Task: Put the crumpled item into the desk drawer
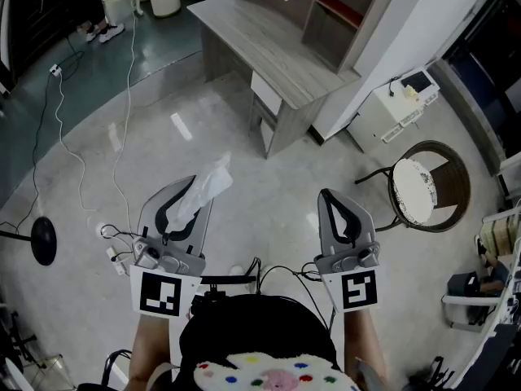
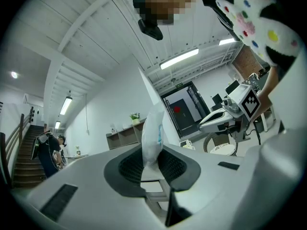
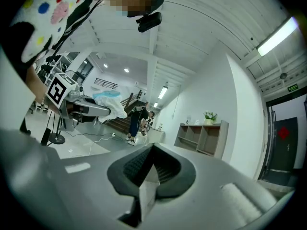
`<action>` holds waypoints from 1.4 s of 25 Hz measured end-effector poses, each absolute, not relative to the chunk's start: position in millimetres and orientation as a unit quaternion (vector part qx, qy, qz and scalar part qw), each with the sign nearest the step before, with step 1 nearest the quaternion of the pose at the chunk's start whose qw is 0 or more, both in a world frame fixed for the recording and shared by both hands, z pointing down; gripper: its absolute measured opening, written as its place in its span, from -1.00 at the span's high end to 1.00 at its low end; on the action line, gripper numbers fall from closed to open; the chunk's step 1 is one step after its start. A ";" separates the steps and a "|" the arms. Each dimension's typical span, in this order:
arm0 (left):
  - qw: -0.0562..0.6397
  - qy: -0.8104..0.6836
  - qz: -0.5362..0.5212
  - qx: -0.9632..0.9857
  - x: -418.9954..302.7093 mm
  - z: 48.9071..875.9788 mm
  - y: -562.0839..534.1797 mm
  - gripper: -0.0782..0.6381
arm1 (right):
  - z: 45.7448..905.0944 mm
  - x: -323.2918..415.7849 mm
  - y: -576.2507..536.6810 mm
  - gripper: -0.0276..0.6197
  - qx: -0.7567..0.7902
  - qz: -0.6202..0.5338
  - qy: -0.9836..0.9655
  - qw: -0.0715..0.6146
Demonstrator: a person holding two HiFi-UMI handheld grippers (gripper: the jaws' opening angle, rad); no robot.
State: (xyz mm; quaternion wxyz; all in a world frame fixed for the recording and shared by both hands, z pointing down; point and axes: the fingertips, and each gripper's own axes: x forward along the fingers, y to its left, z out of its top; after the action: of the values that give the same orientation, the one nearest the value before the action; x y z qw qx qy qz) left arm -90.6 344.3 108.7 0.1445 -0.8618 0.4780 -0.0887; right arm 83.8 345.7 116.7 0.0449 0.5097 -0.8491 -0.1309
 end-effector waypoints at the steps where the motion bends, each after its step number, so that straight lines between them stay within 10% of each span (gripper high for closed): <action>1: 0.147 0.477 -0.088 -0.862 -93.6 108.4 344.7 0.59 | 115.9 81.0 346.4 0.89 0.512 -0.132 -0.848 0.043; 35: 0.143 0.499 -0.085 -0.850 -127.1 122.2 240.4 0.59 | 129.9 58.3 237.1 0.89 0.503 -0.134 -0.853 0.044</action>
State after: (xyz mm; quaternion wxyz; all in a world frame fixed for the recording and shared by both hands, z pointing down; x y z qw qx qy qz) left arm -127.1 240.4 122.2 0.1434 -0.8502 0.4994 -0.0849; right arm 58.3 237.1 129.9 0.0436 0.5029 -0.8528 -0.1338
